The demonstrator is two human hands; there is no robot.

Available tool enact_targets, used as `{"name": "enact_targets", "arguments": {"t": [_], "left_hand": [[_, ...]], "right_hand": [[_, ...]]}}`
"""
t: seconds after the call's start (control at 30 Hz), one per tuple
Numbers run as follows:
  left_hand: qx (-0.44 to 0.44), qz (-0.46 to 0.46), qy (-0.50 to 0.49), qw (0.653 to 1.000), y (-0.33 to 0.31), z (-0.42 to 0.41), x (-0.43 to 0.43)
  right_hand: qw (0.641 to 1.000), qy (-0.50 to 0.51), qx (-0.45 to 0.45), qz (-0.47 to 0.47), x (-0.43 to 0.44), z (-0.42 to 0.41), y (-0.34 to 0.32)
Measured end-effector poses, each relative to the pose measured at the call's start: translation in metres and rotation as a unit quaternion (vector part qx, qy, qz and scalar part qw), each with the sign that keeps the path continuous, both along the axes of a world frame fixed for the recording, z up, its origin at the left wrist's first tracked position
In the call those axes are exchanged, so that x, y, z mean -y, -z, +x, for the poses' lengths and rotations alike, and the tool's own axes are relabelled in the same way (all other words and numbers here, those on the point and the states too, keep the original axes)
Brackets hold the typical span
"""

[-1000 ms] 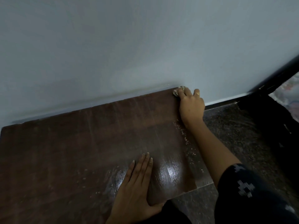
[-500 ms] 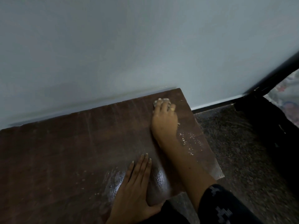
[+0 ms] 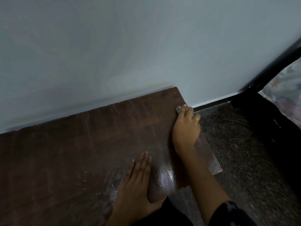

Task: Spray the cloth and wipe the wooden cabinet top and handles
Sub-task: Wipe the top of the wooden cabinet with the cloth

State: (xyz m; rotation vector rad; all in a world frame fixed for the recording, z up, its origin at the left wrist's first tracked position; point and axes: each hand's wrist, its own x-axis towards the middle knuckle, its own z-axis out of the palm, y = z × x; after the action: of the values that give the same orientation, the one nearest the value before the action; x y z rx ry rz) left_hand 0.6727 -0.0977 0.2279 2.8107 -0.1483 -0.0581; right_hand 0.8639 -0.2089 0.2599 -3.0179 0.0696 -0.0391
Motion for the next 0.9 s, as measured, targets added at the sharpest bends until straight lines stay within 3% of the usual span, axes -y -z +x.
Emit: {"name": "enact_targets", "arguments": {"t": [0.43,0.6,0.7,0.9], "left_hand": [[-0.013,-0.021,0.01,1.0,0.004,0.001,-0.003],[-0.017,-0.034,0.011,0.999,0.007,0.001,-0.004],[-0.012,-0.031,0.012,0.999,0.006,0.001,-0.003],[-0.004,-0.029,0.007,1.0,0.004,0.001,-0.002]], "right_hand": [[0.989,0.141,-0.027,-0.019,0.069,-0.102,-0.001],[0.983,0.186,0.004,0.008,0.071,-0.115,0.004],[0.989,0.15,-0.003,-0.005,0.051,-0.119,0.003],[0.999,-0.037,-0.028,-0.01,-0.007,-0.099,-0.008]]}}
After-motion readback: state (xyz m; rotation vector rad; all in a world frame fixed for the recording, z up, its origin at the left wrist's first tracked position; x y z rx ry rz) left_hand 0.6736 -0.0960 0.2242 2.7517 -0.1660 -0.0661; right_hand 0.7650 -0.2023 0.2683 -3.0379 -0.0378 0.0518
